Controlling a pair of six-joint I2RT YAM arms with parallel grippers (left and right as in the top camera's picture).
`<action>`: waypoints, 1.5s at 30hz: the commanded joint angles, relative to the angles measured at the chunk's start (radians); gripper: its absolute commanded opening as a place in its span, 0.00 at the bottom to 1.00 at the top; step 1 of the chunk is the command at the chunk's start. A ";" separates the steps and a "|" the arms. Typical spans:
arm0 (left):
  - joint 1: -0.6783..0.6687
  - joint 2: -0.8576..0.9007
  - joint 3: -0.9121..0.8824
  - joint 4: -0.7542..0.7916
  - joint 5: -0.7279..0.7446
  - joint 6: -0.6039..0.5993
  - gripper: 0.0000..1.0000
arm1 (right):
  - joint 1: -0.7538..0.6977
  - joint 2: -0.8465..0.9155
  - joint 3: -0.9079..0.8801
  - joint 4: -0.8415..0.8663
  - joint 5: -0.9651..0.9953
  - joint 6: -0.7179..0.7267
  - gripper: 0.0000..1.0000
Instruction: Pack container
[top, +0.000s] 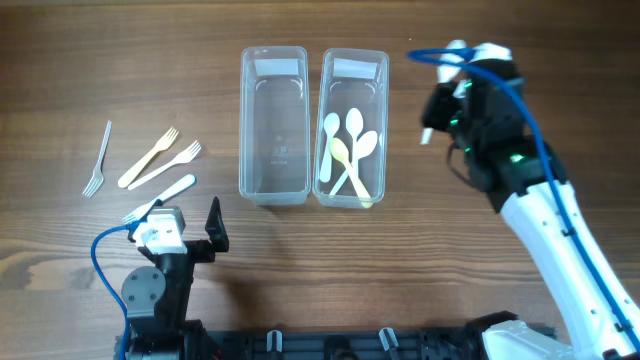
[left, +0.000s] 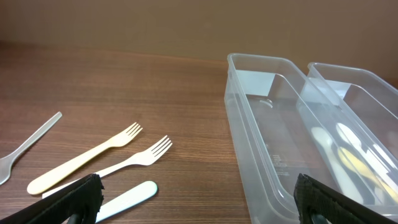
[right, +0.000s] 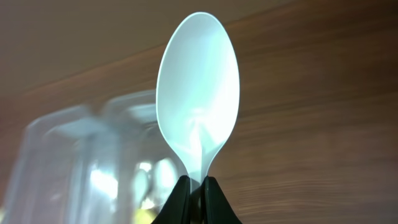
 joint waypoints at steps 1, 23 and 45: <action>-0.005 -0.008 -0.007 0.003 0.009 0.002 1.00 | 0.098 0.055 0.001 -0.001 -0.045 0.005 0.04; -0.005 -0.008 -0.007 0.003 0.008 0.002 1.00 | 0.152 0.172 0.014 0.003 0.049 -0.106 0.78; -0.005 -0.008 -0.007 0.003 0.009 0.002 1.00 | -0.127 -0.126 0.014 -0.227 0.351 -0.128 1.00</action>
